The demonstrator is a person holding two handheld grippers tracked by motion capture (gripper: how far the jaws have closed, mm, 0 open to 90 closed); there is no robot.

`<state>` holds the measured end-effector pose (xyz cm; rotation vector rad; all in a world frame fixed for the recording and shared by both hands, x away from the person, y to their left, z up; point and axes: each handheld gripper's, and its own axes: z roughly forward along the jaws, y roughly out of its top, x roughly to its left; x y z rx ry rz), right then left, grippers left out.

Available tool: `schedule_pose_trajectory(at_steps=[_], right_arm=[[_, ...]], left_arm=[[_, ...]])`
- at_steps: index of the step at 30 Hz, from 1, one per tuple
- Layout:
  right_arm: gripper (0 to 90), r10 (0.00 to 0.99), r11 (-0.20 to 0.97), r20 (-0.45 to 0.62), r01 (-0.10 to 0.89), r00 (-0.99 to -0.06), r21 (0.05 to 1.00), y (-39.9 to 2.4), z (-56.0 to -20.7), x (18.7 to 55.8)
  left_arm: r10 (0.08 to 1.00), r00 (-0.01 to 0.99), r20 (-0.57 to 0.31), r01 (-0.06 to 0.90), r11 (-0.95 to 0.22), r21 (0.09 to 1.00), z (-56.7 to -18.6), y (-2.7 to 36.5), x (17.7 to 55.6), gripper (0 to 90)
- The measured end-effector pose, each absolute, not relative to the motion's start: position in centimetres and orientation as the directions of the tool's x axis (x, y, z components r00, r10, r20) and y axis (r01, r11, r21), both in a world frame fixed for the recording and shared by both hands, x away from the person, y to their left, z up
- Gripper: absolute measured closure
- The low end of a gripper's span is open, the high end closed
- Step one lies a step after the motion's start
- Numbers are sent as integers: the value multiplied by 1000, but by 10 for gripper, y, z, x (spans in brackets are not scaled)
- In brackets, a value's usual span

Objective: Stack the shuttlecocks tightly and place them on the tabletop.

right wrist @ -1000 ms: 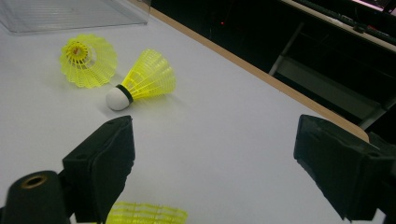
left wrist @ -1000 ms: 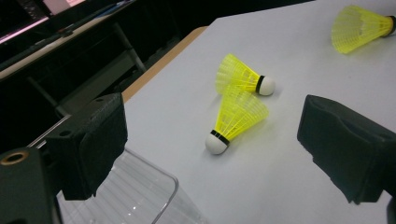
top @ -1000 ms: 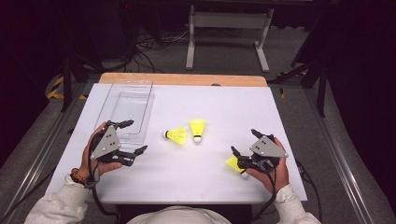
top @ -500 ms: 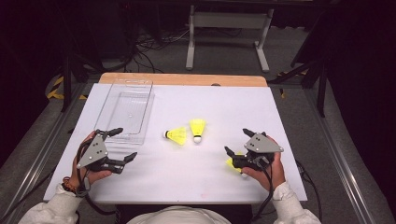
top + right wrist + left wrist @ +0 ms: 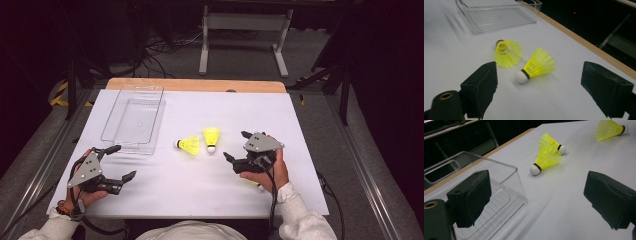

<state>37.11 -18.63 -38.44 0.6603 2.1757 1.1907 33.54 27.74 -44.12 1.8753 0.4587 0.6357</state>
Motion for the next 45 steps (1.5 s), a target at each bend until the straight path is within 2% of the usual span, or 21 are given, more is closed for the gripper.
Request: schedule_pose_trajectory(at_steps=[7, 11, 23, 29, 40, 43, 45], right_arm=[[163, 620, 528, -235, 178, -748, 830, -168, -376, 396], [176, 593, 584, -243, 202, -768, 786, -155, -372, 423], [229, 529, 666, -212, 247, -821, 704, -128, -384, 474], [309, 513, 686, -150, 299, -845, 663, -119, -395, 498], [409, 509, 712, -113, 344, -853, 613, -114, -411, 514], [461, 519, 711, -100, 363, -849, 603, -114, -413, 515], [543, 506, 707, -80, 361, -859, 608, -114, -413, 515]], left_arm=[[581, 789, 200, 33, -366, 930, -445, 280, 334, 84], [575, 792, 205, 33, -376, 926, -446, 278, 335, 83], [563, 800, 205, 35, -386, 922, -448, 277, 337, 82], [563, 801, 205, 36, -387, 922, -448, 277, 338, 82], [559, 804, 204, 44, -399, 916, -449, 275, 338, 81], [556, 805, 207, 46, -406, 913, -449, 274, 339, 74], [553, 808, 204, 47, -405, 913, -450, 274, 339, 74]])
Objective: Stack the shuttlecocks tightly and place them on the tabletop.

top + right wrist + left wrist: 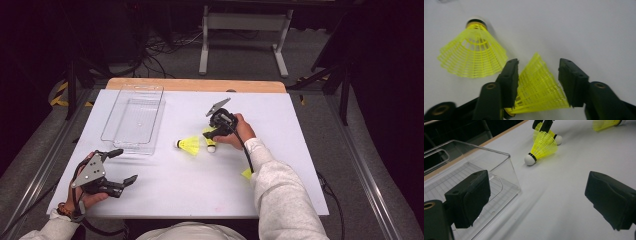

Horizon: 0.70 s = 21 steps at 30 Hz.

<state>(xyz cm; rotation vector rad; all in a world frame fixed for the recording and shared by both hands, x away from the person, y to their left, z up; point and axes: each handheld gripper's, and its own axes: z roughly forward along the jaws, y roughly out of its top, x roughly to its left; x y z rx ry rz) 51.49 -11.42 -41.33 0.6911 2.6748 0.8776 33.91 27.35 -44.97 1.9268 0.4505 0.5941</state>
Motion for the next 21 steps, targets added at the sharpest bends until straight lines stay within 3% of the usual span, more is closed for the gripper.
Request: schedule_pose_trajectory(at_steps=[5, 14, 21], right_arm=[[722, 510, 698, -83, 355, -856, 621, -117, -408, 513], [867, 497, 663, -48, 344, -866, 665, -125, -395, 503], [900, 485, 645, -32, 333, -874, 688, -133, -384, 495]], left_arm=[[557, 805, 203, 49, -404, 914, -450, 273, 339, 73], [553, 808, 203, 54, -413, 909, -450, 271, 339, 74], [550, 809, 208, 52, -419, 907, -450, 271, 338, 74]])
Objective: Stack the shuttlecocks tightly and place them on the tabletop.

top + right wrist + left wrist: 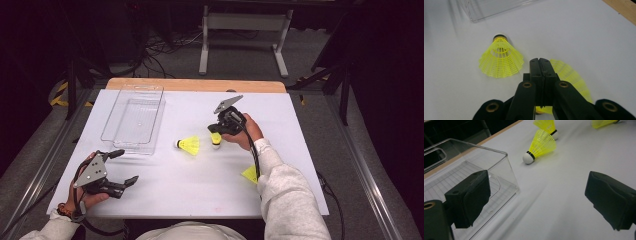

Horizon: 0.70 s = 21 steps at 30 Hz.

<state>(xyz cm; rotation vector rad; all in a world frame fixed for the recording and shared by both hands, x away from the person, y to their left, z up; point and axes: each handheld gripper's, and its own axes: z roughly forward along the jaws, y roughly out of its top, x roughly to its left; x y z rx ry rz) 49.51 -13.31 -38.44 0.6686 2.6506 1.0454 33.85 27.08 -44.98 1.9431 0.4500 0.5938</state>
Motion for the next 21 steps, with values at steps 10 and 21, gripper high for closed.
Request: schedule_pose_trajectory(at_steps=[10, 21], right_arm=[[900, 455, 656, -58, 290, -889, 696, -126, -377, 485], [900, 429, 650, -73, 252, -900, 717, -116, -376, 478]], left_arm=[[545, 812, 210, 51, -424, 904, -450, 270, 339, 74], [547, 810, 213, 44, -419, 907, -449, 271, 339, 74]])
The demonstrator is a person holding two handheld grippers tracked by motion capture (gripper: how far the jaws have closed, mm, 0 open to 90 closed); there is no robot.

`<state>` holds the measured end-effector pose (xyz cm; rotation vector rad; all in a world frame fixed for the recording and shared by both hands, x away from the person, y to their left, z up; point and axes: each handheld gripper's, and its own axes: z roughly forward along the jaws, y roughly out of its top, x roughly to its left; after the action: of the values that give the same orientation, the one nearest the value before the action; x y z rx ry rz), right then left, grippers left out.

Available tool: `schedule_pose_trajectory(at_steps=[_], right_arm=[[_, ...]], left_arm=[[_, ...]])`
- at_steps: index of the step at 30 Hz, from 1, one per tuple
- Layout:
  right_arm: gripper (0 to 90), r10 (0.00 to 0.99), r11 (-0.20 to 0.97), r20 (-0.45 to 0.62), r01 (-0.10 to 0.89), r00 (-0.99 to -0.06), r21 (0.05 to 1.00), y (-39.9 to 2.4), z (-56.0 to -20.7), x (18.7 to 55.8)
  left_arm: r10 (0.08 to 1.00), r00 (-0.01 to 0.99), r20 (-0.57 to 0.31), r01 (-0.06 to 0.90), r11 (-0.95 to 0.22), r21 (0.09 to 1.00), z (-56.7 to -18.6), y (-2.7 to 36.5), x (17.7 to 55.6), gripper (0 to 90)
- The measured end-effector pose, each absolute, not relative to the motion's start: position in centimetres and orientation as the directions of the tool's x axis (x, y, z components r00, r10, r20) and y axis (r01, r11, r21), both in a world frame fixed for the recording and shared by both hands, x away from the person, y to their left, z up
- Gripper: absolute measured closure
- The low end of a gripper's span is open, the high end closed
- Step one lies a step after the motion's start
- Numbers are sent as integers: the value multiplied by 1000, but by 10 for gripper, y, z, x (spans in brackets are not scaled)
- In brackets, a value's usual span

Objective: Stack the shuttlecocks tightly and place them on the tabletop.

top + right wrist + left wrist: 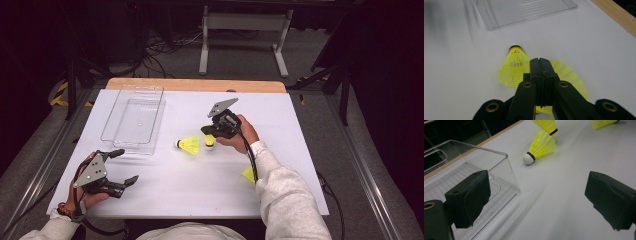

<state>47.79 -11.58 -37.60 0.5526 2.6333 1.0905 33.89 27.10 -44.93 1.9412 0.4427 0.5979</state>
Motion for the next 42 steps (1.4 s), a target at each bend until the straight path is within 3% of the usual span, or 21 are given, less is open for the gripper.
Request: schedule_pose_trajectory(at_steps=[8, 26, 37, 42], right_arm=[[894, 428, 679, -80, 262, -900, 686, -117, -382, 477], [749, 464, 711, -56, 334, -884, 619, -163, -396, 464], [732, 497, 724, -27, 397, -868, 564, -189, -417, 456], [778, 503, 722, -36, 396, -864, 567, -192, -419, 454]], left_arm=[[546, 810, 215, 43, -420, 906, -449, 272, 339, 74], [542, 812, 218, 45, -430, 902, -450, 270, 339, 74], [533, 817, 220, 47, -443, 895, -450, 267, 340, 72], [535, 816, 218, 49, -441, 896, -451, 266, 340, 72]])
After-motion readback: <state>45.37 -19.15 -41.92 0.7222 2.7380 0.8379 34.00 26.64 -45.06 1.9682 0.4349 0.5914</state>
